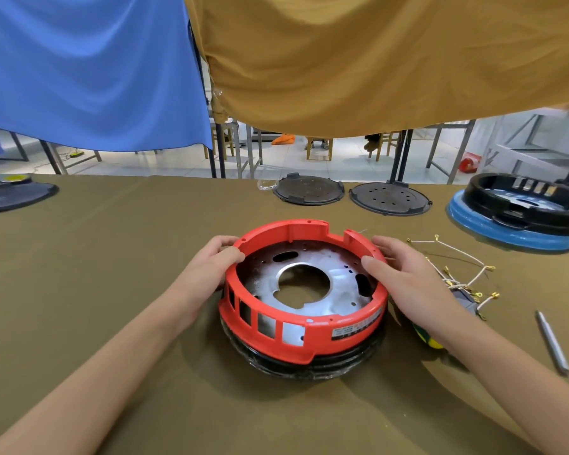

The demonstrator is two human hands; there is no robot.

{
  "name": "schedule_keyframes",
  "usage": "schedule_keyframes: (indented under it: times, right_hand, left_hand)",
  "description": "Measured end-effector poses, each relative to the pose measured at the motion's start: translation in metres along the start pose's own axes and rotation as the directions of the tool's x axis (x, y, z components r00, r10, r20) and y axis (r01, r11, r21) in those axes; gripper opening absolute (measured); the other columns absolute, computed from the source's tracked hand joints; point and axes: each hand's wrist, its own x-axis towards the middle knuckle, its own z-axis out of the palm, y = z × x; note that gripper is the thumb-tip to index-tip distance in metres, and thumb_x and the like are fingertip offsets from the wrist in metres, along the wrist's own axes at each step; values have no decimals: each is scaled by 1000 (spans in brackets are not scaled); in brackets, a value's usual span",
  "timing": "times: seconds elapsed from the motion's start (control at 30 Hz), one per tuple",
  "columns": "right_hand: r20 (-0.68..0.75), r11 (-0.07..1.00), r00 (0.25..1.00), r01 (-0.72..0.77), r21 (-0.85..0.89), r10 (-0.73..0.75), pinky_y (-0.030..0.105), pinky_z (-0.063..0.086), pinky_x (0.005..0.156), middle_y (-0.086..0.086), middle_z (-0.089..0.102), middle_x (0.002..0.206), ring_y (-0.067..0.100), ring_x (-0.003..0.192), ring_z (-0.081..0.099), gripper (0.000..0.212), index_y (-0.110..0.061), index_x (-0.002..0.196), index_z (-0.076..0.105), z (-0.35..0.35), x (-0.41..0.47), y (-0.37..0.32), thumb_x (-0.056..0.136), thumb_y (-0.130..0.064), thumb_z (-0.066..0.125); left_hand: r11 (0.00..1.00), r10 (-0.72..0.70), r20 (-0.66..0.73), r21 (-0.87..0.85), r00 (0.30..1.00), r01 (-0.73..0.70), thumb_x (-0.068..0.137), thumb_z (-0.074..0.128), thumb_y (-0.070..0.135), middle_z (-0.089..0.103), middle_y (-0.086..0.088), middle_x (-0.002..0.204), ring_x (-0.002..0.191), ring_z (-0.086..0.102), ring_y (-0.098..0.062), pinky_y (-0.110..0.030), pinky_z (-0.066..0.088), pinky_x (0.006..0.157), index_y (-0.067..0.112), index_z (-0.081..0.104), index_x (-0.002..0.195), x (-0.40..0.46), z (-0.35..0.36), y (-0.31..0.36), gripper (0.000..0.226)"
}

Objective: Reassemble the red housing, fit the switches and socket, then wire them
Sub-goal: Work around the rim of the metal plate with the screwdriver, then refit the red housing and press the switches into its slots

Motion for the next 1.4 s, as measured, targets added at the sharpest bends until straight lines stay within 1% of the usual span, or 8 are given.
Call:
schedule_keyframes:
  times: [0.23,0.43,0.63,0.73,0.87,1.03,1.17,1.4]
  right_hand:
    - [-1,993,1000,12,-119,-12,20,40,75,-6,56,118,9,105,53,36,-31,130,57,0,-3,-1,94,-32,54]
    - [84,999,995,48,-24,-46,38,49,90,-3,66,108,8,102,58,18,-39,99,66,-5,0,-9,98,-28,51]
    - [167,996,986,-11,85,-3,21,47,88,-21,62,121,0,110,59,34,-38,130,56,-29,1,-5,98,-48,50]
    - [291,997,955,56,45,-66,5,46,79,-43,59,109,-20,104,55,26,-58,118,50,-39,-12,0,100,-39,51]
    - [229,993,973,15,121,-42,19,50,95,-15,60,131,-2,116,58,36,-32,138,51,-63,-18,4,102,-28,51]
    - [279,982,955,-53,-183,104,32,56,81,-2,69,96,10,84,66,13,-28,103,68,-117,-24,10,92,-31,66]
    - [509,903,839,53,-427,192,24,48,68,-5,63,89,3,72,57,34,-35,99,67,-129,-39,14,73,-52,80]
    - [446,694,884,232,-682,143,20,44,66,-17,55,92,3,86,55,37,-32,105,71,-118,-42,13,74,-50,78]
  left_hand:
    - [996,56,32,-76,998,-53,94,49,12,72,-6,112,105,66,-23,-38,48,98,27,70,112,2,1,-10,31]
    - [977,102,-7,-189,995,-102,80,57,37,73,-1,101,95,67,-16,-33,51,86,23,63,108,0,9,-18,32]
    - [968,160,-29,-190,987,-162,70,63,50,63,-3,107,90,64,-10,-33,47,85,31,62,99,-3,10,-23,35]
    - [966,214,-74,-128,974,-222,79,56,48,58,-4,109,95,59,-12,-46,45,97,32,57,104,-5,12,-23,29]
    - [906,418,-179,149,891,-395,94,42,44,61,-7,114,108,56,-23,-52,40,106,35,58,104,-19,15,-13,21]
    - [557,642,173,564,747,-609,98,37,44,66,14,95,106,53,-11,-25,35,98,22,69,85,-54,45,2,41]
    - [514,645,128,657,753,-552,96,35,46,61,4,70,77,55,-22,-42,42,78,16,63,63,-66,59,4,52]
    - [464,685,111,697,720,-548,98,33,48,53,4,61,65,48,-24,-45,41,66,18,56,59,-68,61,4,54]
